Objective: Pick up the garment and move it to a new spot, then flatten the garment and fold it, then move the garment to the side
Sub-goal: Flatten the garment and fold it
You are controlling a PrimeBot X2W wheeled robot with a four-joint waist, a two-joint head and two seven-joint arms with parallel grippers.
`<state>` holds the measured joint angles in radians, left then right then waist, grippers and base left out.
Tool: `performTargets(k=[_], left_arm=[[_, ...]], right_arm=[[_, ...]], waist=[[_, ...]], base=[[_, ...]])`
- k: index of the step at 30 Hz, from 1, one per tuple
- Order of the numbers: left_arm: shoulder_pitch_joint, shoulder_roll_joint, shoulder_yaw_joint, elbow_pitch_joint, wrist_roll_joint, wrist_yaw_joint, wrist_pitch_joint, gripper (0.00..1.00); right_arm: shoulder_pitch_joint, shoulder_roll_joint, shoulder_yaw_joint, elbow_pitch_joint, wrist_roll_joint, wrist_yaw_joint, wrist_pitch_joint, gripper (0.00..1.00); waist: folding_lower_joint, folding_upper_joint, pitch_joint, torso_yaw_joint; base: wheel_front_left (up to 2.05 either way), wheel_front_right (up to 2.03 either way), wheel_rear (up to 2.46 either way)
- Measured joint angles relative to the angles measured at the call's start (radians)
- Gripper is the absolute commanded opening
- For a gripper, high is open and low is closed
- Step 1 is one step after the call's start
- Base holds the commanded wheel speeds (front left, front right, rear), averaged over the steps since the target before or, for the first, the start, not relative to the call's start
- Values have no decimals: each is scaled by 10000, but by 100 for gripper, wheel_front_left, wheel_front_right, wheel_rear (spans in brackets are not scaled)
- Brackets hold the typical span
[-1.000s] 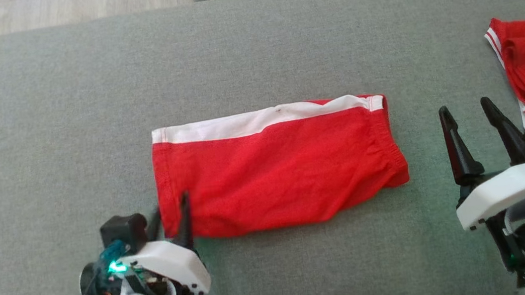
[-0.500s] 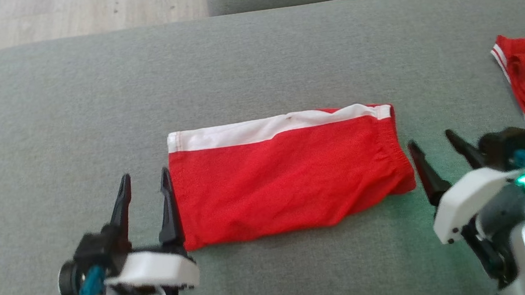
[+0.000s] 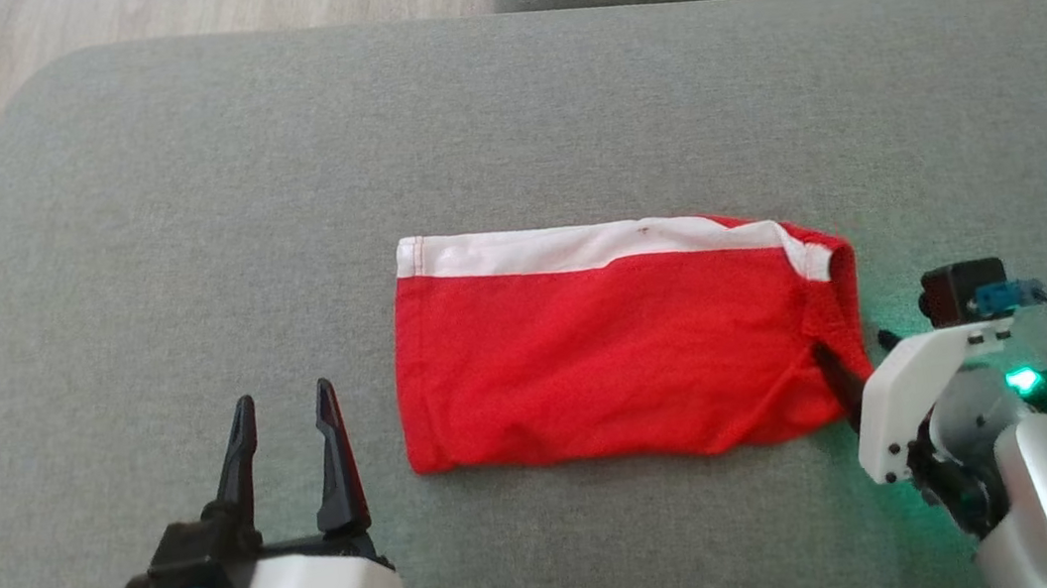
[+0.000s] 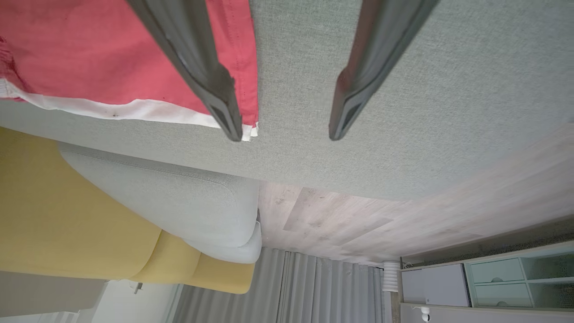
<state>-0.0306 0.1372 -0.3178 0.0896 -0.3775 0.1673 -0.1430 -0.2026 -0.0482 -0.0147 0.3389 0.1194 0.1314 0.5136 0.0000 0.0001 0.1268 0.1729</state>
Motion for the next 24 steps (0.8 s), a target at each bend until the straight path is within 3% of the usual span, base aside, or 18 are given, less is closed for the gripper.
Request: performTargets(k=[1, 2, 4, 5, 7, 14, 20, 24], left_arm=[[2, 2, 2, -2, 0, 0, -21, 100], [4, 2, 2, -2, 0, 2, -46, 100], [8, 2, 2, -15, 0, 12, -52, 100], [14, 2, -2, -36, 0, 19, -67, 100], [47, 4, -8, -59, 0, 84, -79, 100], [128, 2, -117, -82, 6, 84, -65, 100], [128, -25, -403, -132, 88, 84, 21, 100], [128, -23, -470, -127, 90, 84, 23, 100]], right_arm=[[-8, 0, 0, 165, 138, 0, 81, 100], [-22, 2, -4, 280, 280, 0, 107, 85], [-149, 0, -33, 441, 504, 0, 165, 43], [-228, 0, -36, 525, 589, 0, 163, 37], [-367, 2, -17, 669, 658, 0, 161, 0], [-525, -88, 38, 652, 1024, 0, 105, 0], [-429, -1298, -616, 50, 1260, 0, 508, 0], [-5, -1392, -882, -550, 1592, 0, 696, 0]], waist=[[0, 0, 2, 36], [0, 0, 3, 58], [0, 0, 6, 63], [0, 0, 9, 49], [0, 0, 22, -4], [0, 0, 37, -383], [0, 0, 6, -661], [0, 0, -17, -746]], base=[[0, 0, 0], [0, 0, 0], [0, 0, 0], [0, 0, 0], [0, 0, 0], [0, 0, 0], [0, 0, 0], [0, 0, 0]])
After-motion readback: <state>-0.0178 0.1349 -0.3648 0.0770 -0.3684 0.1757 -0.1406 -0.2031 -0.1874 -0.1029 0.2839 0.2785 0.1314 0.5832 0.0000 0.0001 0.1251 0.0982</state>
